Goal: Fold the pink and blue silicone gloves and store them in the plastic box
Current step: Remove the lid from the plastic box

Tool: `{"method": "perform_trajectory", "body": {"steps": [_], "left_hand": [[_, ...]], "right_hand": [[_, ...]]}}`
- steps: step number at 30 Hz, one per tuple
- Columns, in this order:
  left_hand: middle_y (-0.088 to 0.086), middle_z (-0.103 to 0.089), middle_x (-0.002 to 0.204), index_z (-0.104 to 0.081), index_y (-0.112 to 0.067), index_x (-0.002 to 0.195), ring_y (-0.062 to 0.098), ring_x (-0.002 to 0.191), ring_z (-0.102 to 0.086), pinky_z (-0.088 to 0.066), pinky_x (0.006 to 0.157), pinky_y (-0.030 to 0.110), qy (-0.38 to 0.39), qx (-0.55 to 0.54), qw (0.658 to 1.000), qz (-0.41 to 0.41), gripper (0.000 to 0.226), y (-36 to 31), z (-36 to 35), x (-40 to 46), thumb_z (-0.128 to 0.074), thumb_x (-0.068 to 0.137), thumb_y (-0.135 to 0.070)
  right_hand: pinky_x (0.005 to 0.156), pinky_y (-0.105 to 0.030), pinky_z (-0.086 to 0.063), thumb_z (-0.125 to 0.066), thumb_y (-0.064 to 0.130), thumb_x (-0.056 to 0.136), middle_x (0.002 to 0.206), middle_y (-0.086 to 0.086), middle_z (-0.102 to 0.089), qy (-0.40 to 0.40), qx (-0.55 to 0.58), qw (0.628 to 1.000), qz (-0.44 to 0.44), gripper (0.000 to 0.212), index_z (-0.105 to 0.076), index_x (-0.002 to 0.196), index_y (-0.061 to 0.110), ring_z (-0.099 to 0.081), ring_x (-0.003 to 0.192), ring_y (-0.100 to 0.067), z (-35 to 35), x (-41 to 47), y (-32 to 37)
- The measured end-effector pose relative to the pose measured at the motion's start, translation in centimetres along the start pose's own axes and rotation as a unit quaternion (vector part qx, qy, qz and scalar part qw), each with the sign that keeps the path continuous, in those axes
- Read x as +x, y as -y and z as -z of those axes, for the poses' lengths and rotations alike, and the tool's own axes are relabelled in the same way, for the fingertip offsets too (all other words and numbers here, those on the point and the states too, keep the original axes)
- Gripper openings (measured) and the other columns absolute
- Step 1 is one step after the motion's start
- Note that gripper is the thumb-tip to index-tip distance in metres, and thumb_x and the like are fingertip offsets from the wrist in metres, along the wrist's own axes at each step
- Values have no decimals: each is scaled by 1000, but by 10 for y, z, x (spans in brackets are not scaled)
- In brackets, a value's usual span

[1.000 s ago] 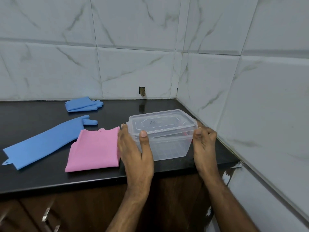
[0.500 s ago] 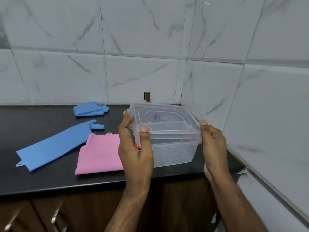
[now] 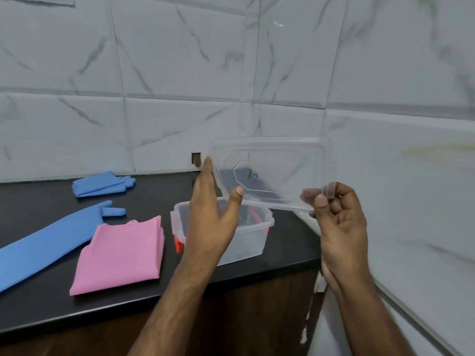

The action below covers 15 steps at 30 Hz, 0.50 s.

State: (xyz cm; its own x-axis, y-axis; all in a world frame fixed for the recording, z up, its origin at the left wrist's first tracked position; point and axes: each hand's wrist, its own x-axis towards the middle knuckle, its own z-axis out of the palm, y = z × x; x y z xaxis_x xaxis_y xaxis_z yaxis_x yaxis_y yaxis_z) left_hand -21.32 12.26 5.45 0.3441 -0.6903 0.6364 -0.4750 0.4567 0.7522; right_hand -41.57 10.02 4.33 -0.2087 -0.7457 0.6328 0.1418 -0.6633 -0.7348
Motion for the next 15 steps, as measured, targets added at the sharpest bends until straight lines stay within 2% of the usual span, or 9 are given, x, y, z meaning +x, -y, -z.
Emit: {"method": "perform_trajectory", "body": {"steps": [2,4,6,9,12,15], "left_hand": [[-12,-37,164,-19,-30,163,2,148,-34,-39,121,43,24,-2,1000,-2,80,-7,-15,2,-65,99,-41],[-11,-38,163,-17,-31,163,1,145,-35,-41,118,44,39,36,999,-13,77,-12,-30,0,-61,100,-44],[-8,-36,165,-19,-28,163,6,149,-33,-38,121,44,70,56,995,-31,75,-16,-47,-9,-59,101,-45],[-6,-33,166,-21,-21,163,10,153,-31,-34,122,43,109,58,990,-74,75,-23,-68,-27,-62,101,-34],[1,-35,164,-25,-17,162,16,153,-30,-34,121,46,120,102,981,-111,76,-25,-84,-47,-65,98,-19],[13,-39,159,-39,-19,156,28,147,-40,-43,115,52,113,201,965,-122,69,-24,-86,-63,-69,95,-14]], "right_hand": [[94,-21,-55,-65,14,100,108,2,-77,-8,-46,997,58,19,-60,102,32,-72,108,-13,17,-2,6],[92,-18,-53,-68,11,98,108,12,-75,-15,-106,990,96,30,-62,102,41,-70,107,-6,32,-5,7],[98,-14,-49,-67,3,96,113,20,-74,-13,-153,981,120,43,-63,100,45,-66,120,-4,45,-10,4],[105,-12,-45,-65,-7,93,118,19,-73,-8,-220,963,154,48,-64,103,40,-60,132,-7,64,-19,-7],[105,-10,-44,-66,-12,91,120,19,-73,-2,-257,958,127,49,-68,107,35,-59,132,-4,83,-30,-19],[105,-9,-42,-66,-14,90,122,20,-73,3,-291,952,90,58,-69,108,41,-59,128,2,96,-39,-25]]}}
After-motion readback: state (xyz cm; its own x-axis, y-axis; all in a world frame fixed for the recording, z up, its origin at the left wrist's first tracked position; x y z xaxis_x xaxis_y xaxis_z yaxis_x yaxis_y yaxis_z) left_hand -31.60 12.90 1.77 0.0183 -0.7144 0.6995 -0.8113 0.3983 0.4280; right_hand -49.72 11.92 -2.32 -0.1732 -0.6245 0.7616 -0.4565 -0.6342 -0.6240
